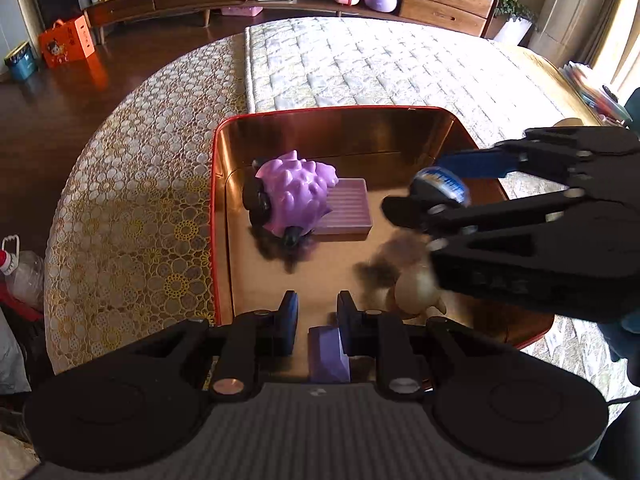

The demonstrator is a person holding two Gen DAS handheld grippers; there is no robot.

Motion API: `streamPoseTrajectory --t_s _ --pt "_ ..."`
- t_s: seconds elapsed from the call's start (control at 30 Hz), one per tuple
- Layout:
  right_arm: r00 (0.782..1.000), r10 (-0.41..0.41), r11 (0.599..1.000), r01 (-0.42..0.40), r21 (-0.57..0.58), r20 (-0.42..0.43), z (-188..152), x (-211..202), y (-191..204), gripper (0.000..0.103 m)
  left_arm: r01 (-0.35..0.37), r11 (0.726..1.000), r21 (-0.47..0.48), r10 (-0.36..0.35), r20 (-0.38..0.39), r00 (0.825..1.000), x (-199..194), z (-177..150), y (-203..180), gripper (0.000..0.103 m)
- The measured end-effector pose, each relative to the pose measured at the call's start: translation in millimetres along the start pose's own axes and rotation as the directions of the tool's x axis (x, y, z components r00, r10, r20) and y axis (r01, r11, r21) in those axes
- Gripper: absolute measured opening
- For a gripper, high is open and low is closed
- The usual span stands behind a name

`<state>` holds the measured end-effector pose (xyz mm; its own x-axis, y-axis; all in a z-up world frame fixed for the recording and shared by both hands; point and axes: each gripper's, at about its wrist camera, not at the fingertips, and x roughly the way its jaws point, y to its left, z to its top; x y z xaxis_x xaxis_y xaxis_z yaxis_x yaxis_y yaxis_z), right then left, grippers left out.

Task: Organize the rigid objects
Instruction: 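Lower the black-and-white bottle into the red tin and open the right tool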

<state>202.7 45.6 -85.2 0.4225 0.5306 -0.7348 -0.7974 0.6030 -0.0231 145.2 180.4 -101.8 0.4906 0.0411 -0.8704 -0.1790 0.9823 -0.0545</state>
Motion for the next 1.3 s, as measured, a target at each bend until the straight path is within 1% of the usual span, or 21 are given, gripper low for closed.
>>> streamPoseTrajectory --t_s 0.13,0.2,0.37,0.4,0.47,0.7,0.87,1.0,1.1,1.2,1.3 --pt "1.000 0.002 1.000 -0.003 -0.005 -0.021 -3 7 5 0.053 0.005 1.000 0.023 -0.005 0.005 1.000 1 -1 -4 0.021" --pt "1.000 0.002 1.000 -0.002 -0.001 -0.028 -5 8 5 0.052 -0.006 0.999 0.038 0.005 0.011 1.000 2 -3 -7 0.021" --pt "1.000 0.005 1.000 -0.005 0.004 -0.021 -7 4 7 0.054 -0.009 0.999 0.049 0.008 0.020 1.000 3 -3 -10 0.021" --pt "1.000 0.002 1.000 -0.002 0.009 -0.016 -7 2 7 0.057 -0.009 0.999 0.049 0.008 0.020 1.000 2 -3 -10 0.021" --pt "1.000 0.007 1.000 -0.007 0.022 -0.001 -8 -4 6 0.058 -0.011 0.999 0.047 0.010 0.020 1.000 2 -3 -10 0.021" --pt "0.998 0.038 0.994 -0.043 0.104 0.048 -10 -36 -8 0.060 -0.012 0.999 0.037 0.011 0.038 0.999 -7 -2 -10 0.021" --pt "0.995 0.040 0.985 -0.054 0.166 0.087 -16 -61 -16 0.061 -0.007 1.000 0.028 0.005 0.056 0.998 -16 -1 -12 0.021" --pt "0.989 0.057 0.980 -0.081 0.181 0.138 -24 -84 -20 0.061 -0.010 0.999 0.039 0.008 0.065 0.998 -23 -3 -17 0.021" --pt "0.986 0.040 0.978 -0.072 0.197 0.163 -31 -101 -23 0.062 -0.011 0.999 0.050 0.007 0.077 0.997 -29 -5 -22 0.021" --pt "0.982 0.024 0.968 -0.071 0.241 0.190 -42 -117 -29 0.064 -0.009 0.999 0.052 0.005 0.091 0.996 -35 -7 -26 0.021" --pt "0.980 -0.003 0.962 -0.052 0.267 0.198 -56 -129 -33 0.065 0.001 0.999 0.050 -0.006 0.100 0.995 -40 -8 -31 0.021"
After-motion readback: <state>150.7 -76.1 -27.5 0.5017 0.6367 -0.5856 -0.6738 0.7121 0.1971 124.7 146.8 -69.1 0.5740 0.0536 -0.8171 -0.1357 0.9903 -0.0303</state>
